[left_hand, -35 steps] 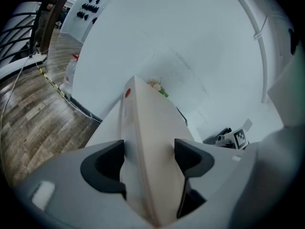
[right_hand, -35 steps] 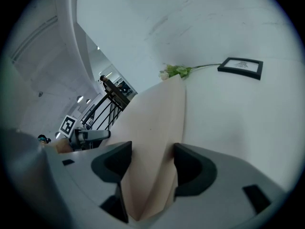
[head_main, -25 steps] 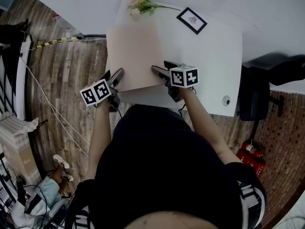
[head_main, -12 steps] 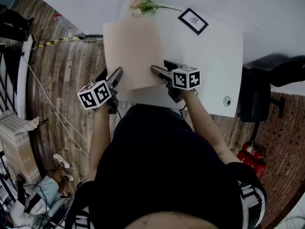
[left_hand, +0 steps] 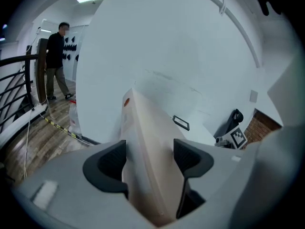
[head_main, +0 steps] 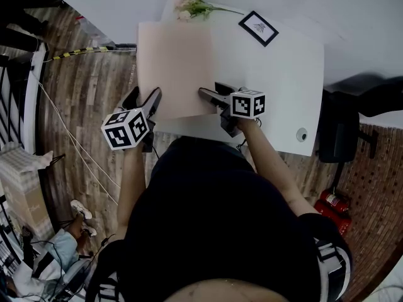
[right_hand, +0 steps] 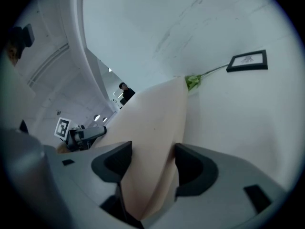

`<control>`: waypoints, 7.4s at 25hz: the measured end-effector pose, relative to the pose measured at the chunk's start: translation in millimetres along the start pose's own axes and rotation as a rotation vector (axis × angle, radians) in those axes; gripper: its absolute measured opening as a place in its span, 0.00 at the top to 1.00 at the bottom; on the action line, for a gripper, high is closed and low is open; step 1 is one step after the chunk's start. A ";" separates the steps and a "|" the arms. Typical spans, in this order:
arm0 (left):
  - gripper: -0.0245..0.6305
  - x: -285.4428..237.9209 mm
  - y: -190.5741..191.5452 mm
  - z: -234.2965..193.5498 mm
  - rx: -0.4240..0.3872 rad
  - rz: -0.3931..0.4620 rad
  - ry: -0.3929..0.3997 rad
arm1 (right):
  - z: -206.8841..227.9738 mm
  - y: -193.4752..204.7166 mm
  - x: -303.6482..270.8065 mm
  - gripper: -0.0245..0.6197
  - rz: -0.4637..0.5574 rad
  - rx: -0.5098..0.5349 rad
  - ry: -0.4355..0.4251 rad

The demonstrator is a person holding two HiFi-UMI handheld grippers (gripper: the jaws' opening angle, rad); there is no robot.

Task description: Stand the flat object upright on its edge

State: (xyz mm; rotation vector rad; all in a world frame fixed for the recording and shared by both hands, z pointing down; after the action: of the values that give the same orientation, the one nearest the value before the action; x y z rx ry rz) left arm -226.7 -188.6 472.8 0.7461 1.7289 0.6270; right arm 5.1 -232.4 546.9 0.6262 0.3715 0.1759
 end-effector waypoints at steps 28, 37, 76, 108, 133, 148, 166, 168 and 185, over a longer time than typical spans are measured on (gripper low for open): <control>0.47 16.9 -17.8 37.9 -0.257 0.058 -0.054 | 16.6 38.5 -15.5 0.53 -0.059 -0.176 -0.133; 0.47 18.1 -24.1 51.0 -0.286 0.087 -0.031 | 19.9 46.4 -16.8 0.53 -0.060 -0.227 -0.141; 0.40 14.8 -30.8 84.0 -0.248 0.106 0.028 | 27.9 45.8 -0.2 0.53 -0.023 -0.162 -0.079; 0.30 12.4 -33.1 90.1 -0.127 0.027 0.073 | 6.4 44.9 8.2 0.75 -0.009 -0.009 -0.044; 0.47 11.9 -38.6 130.6 -0.354 0.101 0.070 | 9.5 50.4 14.3 0.80 0.000 -0.015 0.008; 0.47 10.8 -35.6 144.7 -0.437 0.127 0.079 | 9.1 51.3 8.6 0.81 -0.017 0.009 0.043; 0.47 8.5 -31.3 163.1 -0.515 0.140 0.124 | 8.6 52.0 3.8 0.82 -0.038 0.042 0.079; 0.47 8.7 -31.1 163.5 -0.516 0.141 0.129 | 8.5 52.0 4.1 0.82 -0.036 0.040 0.081; 0.47 7.0 -30.6 161.9 -0.508 0.141 0.182 | 9.7 52.4 1.9 0.82 -0.030 0.038 0.099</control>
State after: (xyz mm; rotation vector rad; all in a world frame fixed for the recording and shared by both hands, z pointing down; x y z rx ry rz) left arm -77.2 -196.8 403.6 0.4617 1.5872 1.2075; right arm 8.1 -195.3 585.0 0.6503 0.4800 0.1721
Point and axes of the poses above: the fingertips, and each gripper's own axes: x backward along the fingers, z to its right, y out of its underside, the point moved 5 cm from there along x, backward along the fingers, and after that the axes turned 8 degrees about -y, right-handed, at the moved point
